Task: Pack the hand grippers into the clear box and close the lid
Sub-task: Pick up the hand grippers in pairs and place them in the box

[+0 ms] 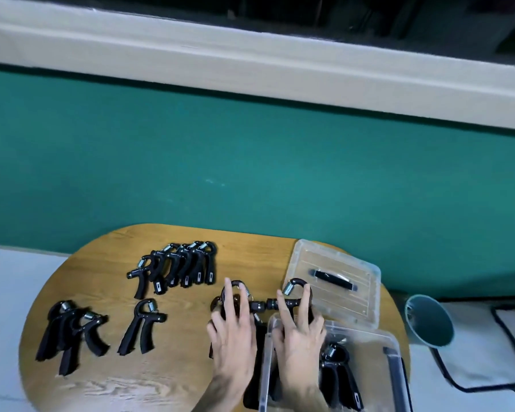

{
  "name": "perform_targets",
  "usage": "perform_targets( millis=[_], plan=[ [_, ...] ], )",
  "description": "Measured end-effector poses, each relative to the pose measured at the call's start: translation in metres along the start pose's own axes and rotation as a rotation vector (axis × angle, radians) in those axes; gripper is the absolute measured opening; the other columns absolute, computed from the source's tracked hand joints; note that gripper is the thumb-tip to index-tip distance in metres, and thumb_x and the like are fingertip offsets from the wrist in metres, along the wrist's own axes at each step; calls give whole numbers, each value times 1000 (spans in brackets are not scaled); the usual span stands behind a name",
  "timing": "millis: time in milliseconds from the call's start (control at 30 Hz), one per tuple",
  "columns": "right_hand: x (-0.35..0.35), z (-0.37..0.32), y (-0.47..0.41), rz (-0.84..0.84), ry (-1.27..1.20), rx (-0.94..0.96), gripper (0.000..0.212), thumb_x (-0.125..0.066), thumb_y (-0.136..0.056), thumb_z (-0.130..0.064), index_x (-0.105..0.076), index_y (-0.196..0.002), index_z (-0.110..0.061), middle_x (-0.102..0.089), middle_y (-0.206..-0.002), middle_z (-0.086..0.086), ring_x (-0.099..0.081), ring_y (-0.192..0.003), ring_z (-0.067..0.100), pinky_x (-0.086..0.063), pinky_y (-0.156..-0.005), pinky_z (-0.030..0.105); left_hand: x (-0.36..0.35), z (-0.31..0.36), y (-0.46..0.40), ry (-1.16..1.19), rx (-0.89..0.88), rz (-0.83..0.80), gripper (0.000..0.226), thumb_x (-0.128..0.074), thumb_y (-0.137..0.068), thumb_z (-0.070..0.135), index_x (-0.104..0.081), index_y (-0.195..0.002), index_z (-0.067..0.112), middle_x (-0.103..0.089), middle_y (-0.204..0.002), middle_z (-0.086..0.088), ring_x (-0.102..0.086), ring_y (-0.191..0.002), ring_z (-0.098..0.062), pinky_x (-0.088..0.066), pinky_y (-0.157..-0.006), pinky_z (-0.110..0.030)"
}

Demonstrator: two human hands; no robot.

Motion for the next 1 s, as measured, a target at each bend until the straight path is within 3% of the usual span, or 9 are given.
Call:
perform_targets(
  millis=[167, 267, 300, 367, 433, 567, 733, 867, 1000],
  plan=[
    [27, 47, 29, 0, -44, -4, 90, -85, -68, -10, -49, -147, -35, -18, -166, 16, -48, -97, 37, -49, -85, 54, -8, 47, 39, -64, -30, -45, 83, -42, -103, 17, 20, -158, 17, 43, -158, -12, -42, -108, -29, -39, -93, -40],
    [35, 81, 43, -1, -58, -21, 88, -86, -67, -10, -53, -145, -33, -19, -166, 16, -50, -96, 38, -52, -81, 52, -16, 73, 56, -33, -28, -36, 89, -59, -94, 14, -2, -163, 15, 19, -168, -15, -46, -99, -32, -45, -86, -45],
    [37, 92, 48, -11, -60, -28, 88, -86, -67, -10, -53, -145, -33, -19, -166, 16, -50, -96, 38, -52, -81, 52, -23, 82, 63, -61, -47, -48, 87, -57, -96, 15, -2, -163, 14, 20, -168, -15, -46, -100, -32, -45, -87, -45],
    [41, 113, 58, -25, -62, -46, 89, -88, -65, -9, -54, -144, -34, -21, -166, 16, -49, -99, 38, -53, -82, 53, -41, 95, 75, -80, -65, -88, 78, -43, -104, 22, 10, -161, 16, 36, -163, -12, -42, -108, -32, -41, -94, -44],
    [43, 134, 65, -32, -63, -71, 91, -89, -62, -9, -56, -142, -34, -23, -165, 16, -49, -100, 38, -54, -81, 53, -46, 109, 83, -56, -70, -73, 73, -39, -106, 26, 8, -162, 18, 32, -165, -11, -42, -107, -30, -41, -94, -43],
    [38, 172, 81, -74, -58, -116, 92, -88, -63, -11, -53, -144, -38, -21, -166, 13, -47, -92, 34, -53, -81, 52, -81, 129, 97, -103, -74, -221, 79, -34, -108, 21, 29, -155, 21, 47, -156, -9, -38, -114, -25, -35, -101, -38],
    [27, 203, 91, -105, -93, -150, 89, -89, -63, -9, -57, -142, -33, -28, -163, 16, -40, -86, 28, -53, -75, 49, -114, 142, 101, -159, -98, -258, 71, -27, -110, 31, 27, -155, 23, 42, -160, -7, -38, -114, -25, -35, -101, -39],
    [2, 222, 94, -207, -116, -194, 85, -78, -78, -8, -44, -148, -42, -4, -170, 3, -36, -104, 29, -46, -91, 49, -140, 144, 97, -176, -115, -294, 69, -28, -110, 31, 21, -159, 23, 34, -164, -7, -36, -118, -24, -35, -102, -38],
    [-26, 235, 91, -305, -120, -228, 81, -71, -83, -11, -40, -149, -45, -1, -170, 3, -41, -113, 35, -44, -100, 55, -163, 138, 90, -180, -90, -319, 70, -30, -110, 29, 18, -159, 22, 33, -164, -7, -37, -119, -22, -37, -104, -39]
  ],
)
Point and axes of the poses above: each hand's wrist, its own y-axis away from the middle knuckle, its own x-axis out of the back of the hand, z = x × y, the point moved 8 cm from there along -y, towards the middle knuckle
